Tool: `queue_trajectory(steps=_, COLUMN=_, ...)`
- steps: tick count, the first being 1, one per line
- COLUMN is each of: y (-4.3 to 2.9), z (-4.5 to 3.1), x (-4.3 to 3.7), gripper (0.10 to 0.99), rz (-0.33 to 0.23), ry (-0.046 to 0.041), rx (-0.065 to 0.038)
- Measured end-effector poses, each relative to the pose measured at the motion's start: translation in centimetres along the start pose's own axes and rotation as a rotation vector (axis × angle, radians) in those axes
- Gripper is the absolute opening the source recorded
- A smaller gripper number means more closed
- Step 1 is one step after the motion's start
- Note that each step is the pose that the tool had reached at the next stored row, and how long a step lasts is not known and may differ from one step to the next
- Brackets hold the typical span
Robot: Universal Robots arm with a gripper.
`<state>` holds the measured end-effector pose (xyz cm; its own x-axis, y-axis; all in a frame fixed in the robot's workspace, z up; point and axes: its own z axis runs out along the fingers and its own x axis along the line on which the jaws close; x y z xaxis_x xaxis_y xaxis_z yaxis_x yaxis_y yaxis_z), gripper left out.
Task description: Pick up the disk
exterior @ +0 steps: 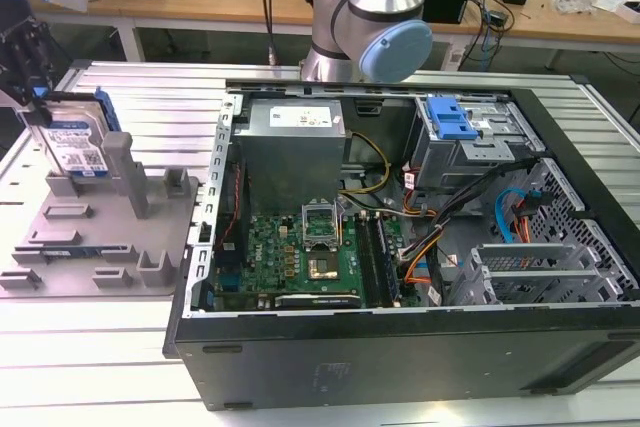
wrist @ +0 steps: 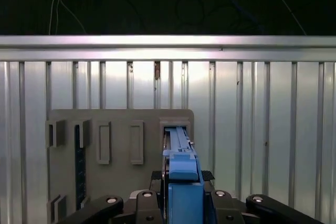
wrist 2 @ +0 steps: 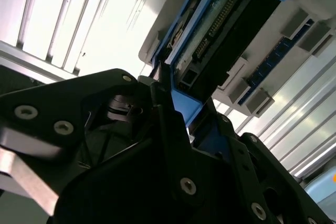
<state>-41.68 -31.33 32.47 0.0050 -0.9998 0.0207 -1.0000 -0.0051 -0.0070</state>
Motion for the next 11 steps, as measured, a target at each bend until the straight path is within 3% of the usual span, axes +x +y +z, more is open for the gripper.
queue_trajectory(steps=7, y=-0.04, z=-4.17, x=0.09, gripper=0.365, rz=0.000, ry=0.0000, rx=0.001)
queue_trajectory(steps=11, y=-0.06, z=-6.05, x=0.13, gripper=0.365, rz=0.000, ry=0.0000, rx=0.001)
